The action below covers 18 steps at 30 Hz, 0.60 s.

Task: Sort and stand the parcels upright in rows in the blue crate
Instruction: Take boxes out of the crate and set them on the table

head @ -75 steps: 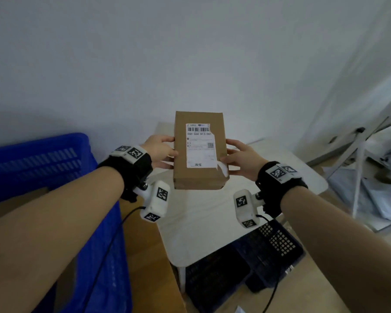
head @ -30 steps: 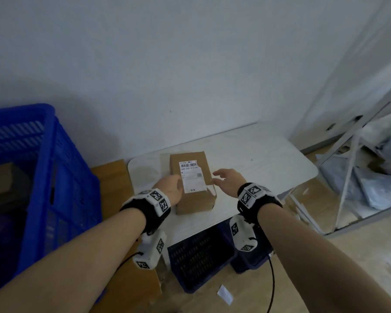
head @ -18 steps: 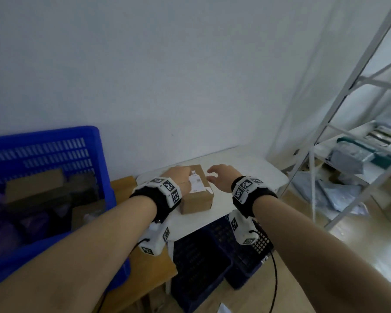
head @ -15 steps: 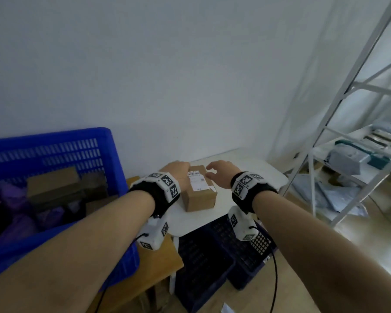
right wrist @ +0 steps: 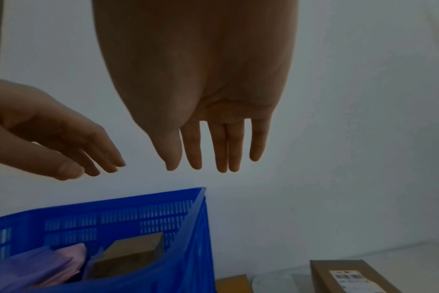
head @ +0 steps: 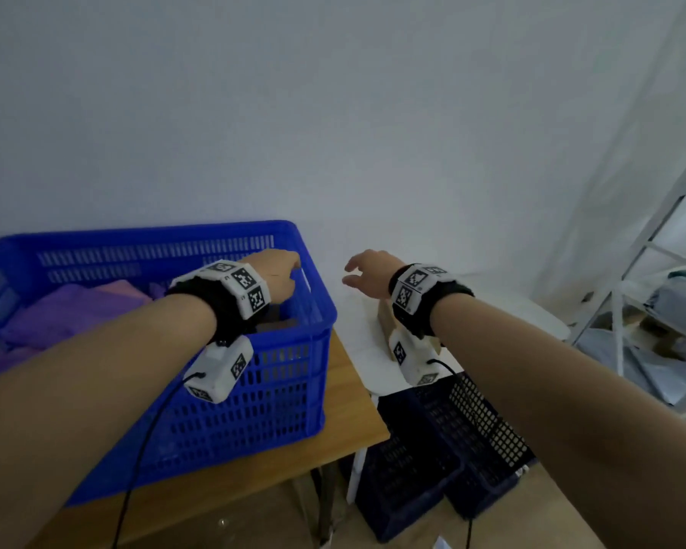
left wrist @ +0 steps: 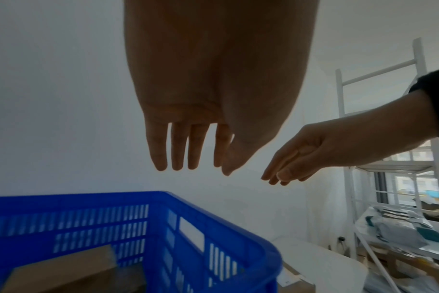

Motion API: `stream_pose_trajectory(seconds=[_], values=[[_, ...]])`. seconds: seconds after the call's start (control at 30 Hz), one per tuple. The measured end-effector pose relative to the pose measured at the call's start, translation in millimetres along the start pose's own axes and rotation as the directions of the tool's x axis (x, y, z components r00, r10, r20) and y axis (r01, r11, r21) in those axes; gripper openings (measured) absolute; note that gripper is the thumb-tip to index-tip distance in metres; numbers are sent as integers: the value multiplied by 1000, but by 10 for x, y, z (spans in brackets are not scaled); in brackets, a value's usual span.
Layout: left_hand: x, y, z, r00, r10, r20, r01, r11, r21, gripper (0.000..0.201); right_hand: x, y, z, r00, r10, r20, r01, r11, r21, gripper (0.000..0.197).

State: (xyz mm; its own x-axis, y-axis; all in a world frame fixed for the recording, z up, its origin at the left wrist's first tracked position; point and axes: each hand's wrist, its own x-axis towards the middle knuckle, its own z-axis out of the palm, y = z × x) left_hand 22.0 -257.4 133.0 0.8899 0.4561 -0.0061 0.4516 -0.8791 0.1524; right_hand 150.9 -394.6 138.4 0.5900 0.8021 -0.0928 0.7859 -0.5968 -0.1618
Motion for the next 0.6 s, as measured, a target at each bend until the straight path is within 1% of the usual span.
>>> stream_pose_trajectory(seconds=[0.1,0.27,0.37,0.47,0.57,0.6], values=[[-47,-285,-51,999,-51,20,51,999,8,38,159,-257,21,999,-40,19,40,999,-4,44],[49,-702,-86,983,-112,143,114,994,-2,30,571,-631,72,990,-116,81,124,988,-95,42],[212,-905,-79,968,-117,221,129,991,-41,30,904,-776,164,983,-130,127,141,986,-86,41],[468,-1128,-32,959,-133,250,142,990,-18,32,1268,-939,249,978,-102,182,107,994,-19,41],[741,-1347,56,946,-160,284,181,982,-49,32,1621,-994,368,964,-159,213,183,978,-99,35],[825,-1414,99,936,-165,309,198,977,-77,30,1728,-996,431,959,-180,220,204,974,-93,34]])
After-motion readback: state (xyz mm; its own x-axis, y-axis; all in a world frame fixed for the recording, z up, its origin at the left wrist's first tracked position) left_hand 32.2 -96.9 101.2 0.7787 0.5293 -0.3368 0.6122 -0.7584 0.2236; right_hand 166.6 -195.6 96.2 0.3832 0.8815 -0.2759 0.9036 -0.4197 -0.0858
